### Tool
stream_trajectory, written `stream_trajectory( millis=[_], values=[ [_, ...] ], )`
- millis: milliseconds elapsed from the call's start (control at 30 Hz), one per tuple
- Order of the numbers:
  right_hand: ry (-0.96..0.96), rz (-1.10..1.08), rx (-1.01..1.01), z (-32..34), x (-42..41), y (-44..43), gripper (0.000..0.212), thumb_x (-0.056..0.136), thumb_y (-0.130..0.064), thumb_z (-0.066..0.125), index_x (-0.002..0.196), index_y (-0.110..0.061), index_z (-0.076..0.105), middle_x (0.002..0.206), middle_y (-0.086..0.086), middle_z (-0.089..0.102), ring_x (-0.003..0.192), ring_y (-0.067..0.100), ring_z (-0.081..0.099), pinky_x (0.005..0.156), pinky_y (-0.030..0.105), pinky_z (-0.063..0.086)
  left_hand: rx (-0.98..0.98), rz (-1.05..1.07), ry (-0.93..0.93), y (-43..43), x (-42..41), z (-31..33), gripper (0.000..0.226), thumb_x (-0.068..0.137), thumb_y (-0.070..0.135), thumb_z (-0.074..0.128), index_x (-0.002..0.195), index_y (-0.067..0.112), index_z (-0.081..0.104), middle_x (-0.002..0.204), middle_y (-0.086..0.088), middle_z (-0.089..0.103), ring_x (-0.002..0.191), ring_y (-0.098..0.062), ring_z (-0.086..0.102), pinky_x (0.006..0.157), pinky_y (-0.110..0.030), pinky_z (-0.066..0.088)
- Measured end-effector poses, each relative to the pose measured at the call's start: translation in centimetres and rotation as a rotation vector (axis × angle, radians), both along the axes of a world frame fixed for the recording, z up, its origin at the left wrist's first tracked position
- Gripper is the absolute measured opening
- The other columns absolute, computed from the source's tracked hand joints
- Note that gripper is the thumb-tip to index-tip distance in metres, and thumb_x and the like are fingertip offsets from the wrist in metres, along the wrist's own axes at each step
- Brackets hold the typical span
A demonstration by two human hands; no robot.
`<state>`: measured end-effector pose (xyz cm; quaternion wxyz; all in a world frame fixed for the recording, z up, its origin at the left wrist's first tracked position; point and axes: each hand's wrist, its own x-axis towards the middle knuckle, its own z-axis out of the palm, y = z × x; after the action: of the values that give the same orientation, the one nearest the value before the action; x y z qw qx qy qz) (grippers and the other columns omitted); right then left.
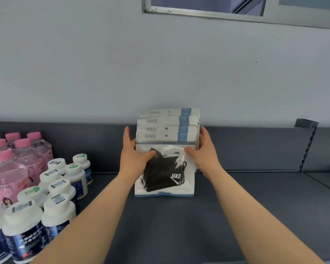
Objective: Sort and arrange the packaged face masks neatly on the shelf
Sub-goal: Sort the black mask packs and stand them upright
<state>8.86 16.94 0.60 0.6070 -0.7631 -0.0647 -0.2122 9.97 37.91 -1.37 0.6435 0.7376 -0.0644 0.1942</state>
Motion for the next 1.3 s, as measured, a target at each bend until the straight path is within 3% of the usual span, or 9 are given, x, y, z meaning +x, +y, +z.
stream_trajectory(
  millis=[167, 267, 467, 800, 967, 1100, 1300],
  values=[
    [0.109, -0.006, 0.008, -1.8, 1.1, -0.1, 0.092, 0.087, -0.004, 0.066, 0.155, -0.021, 0.006, 0.157, -0.003, 0.028, 0.139, 0.016, 0.035, 0.111, 0.040, 0.037, 0.001, -0.018, 0.091, 0.4, 0.7, -1.5, 0.122, 0.077, 0.017, 0.082, 0.153, 0.038, -0.011, 0.143, 0.005, 0.050, 0.119, -0.012, 0.053, 0.103, -0.036, 0.041],
    [0.146, -0.029, 0.017, -2.8, 1.0, -0.6, 0.099, 0.084, -0.011, 0.073, 0.154, -0.026, 0.005, 0.160, -0.004, 0.019, 0.144, 0.017, 0.027, 0.109, 0.038, 0.037, -0.033, -0.010, 0.131, 1.2, 0.5, -2.4, 0.126, 0.071, 0.023, 0.087, 0.153, 0.039, -0.007, 0.146, 0.002, 0.046, 0.118, -0.009, 0.049, 0.101, -0.036, 0.040],
    [0.191, -0.080, 0.015, -3.7, 0.1, 0.2, 0.121, 0.073, -0.023, 0.084, 0.154, -0.027, -0.005, 0.162, -0.001, 0.004, 0.147, 0.023, 0.016, 0.115, 0.045, 0.025, 0.051, 0.007, 0.175, 1.8, -0.5, -3.2, 0.134, 0.062, 0.022, 0.093, 0.154, 0.035, -0.004, 0.149, -0.004, 0.041, 0.134, -0.020, 0.043, 0.108, -0.041, 0.037],
    [0.219, -0.108, 0.000, -4.5, -0.9, 0.9, 0.125, 0.070, -0.025, 0.086, 0.153, -0.026, -0.007, 0.162, 0.001, 0.001, 0.147, 0.027, 0.013, 0.116, 0.052, 0.023, 0.022, 0.043, 0.186, 2.1, -1.9, -3.0, 0.130, 0.063, 0.033, 0.091, 0.154, 0.035, -0.002, 0.151, -0.005, 0.038, 0.135, -0.023, 0.042, 0.104, -0.040, 0.037],
    [0.228, -0.138, 0.019, -4.7, -1.9, 0.4, 0.122, 0.072, -0.026, 0.085, 0.153, -0.027, -0.005, 0.162, 0.000, 0.001, 0.148, 0.026, 0.012, 0.116, 0.052, 0.023, 0.003, 0.082, 0.165, 1.9, -2.6, -3.0, 0.117, 0.072, 0.033, 0.086, 0.155, 0.031, 0.004, 0.152, -0.005, 0.037, 0.136, -0.023, 0.040, 0.105, -0.041, 0.037],
    [0.227, -0.161, 0.023, -4.9, -2.9, -0.1, 0.118, 0.073, -0.031, 0.084, 0.154, -0.028, -0.003, 0.162, 0.000, 0.001, 0.147, 0.026, 0.013, 0.115, 0.050, 0.023, 0.002, 0.141, 0.102, 2.0, -3.2, -3.1, 0.091, 0.083, 0.033, 0.077, 0.154, 0.025, 0.020, 0.149, -0.001, 0.041, 0.133, -0.017, 0.041, 0.096, -0.029, 0.036],
    [0.221, -0.209, 0.025, -5.7, -5.2, -0.6, 0.110, 0.077, -0.034, 0.080, 0.154, -0.027, 0.002, 0.162, -0.002, 0.003, 0.147, 0.023, 0.013, 0.116, 0.049, 0.024, 0.030, 0.169, 0.020, 1.3, -4.9, -3.3, 0.060, 0.092, 0.023, 0.065, 0.145, 0.025, 0.038, 0.142, 0.004, 0.049, 0.130, -0.010, 0.044, 0.095, -0.026, 0.035]
  ],
)
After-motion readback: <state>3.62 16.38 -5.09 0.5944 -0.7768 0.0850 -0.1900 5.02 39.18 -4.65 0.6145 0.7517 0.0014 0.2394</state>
